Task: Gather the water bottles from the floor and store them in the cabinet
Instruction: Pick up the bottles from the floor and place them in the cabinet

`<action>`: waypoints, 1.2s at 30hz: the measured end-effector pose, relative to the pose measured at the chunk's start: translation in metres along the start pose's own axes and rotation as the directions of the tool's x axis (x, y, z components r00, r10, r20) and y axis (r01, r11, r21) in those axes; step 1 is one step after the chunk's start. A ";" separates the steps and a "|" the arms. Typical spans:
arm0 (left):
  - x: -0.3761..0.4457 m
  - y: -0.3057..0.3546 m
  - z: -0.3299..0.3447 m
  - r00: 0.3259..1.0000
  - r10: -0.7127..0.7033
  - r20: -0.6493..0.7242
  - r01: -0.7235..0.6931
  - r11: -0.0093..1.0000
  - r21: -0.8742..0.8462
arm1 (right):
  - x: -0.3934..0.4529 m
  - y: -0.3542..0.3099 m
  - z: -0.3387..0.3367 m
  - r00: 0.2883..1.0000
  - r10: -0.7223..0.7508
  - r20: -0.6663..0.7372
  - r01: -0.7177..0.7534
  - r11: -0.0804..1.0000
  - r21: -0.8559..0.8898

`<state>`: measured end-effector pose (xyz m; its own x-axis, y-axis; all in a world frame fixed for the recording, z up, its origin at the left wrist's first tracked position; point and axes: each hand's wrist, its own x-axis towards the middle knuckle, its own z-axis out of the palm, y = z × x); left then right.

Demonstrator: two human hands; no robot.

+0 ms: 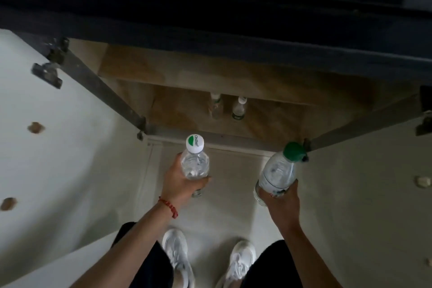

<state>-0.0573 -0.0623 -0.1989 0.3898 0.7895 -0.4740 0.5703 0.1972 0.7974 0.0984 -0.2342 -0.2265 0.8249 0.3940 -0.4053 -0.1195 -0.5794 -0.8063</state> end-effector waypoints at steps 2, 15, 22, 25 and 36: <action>0.035 -0.023 0.017 1.000 0.027 -0.011 -0.027 1.000 -0.006 | 0.032 0.025 0.022 0.999 -0.047 -0.002 0.047 0.998 0.031; 0.246 -0.120 0.087 0.977 0.118 -0.180 -0.156 0.965 -0.211 | 0.215 0.123 0.135 0.969 -0.220 -0.109 0.235 0.960 0.153; 0.320 -0.143 0.091 0.961 0.105 -0.255 -0.166 0.958 -0.232 | 0.284 0.142 0.151 0.966 -0.236 -0.102 0.248 0.961 0.123; 0.337 -0.147 0.093 0.953 0.125 -0.275 -0.185 0.962 -0.203 | 0.298 0.148 0.159 0.979 -0.185 -0.082 0.193 0.976 0.105; 0.395 -0.143 0.104 0.973 0.109 -0.205 -0.157 0.960 -0.233 | 0.356 0.140 0.181 0.962 -0.247 -0.118 0.259 0.960 0.105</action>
<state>0.0899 0.1612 -0.5391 0.2933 0.9086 -0.2973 0.3181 0.2005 0.9266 0.2752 -0.0462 -0.5619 0.8883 0.4374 -0.1400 0.0409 -0.3790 -0.9245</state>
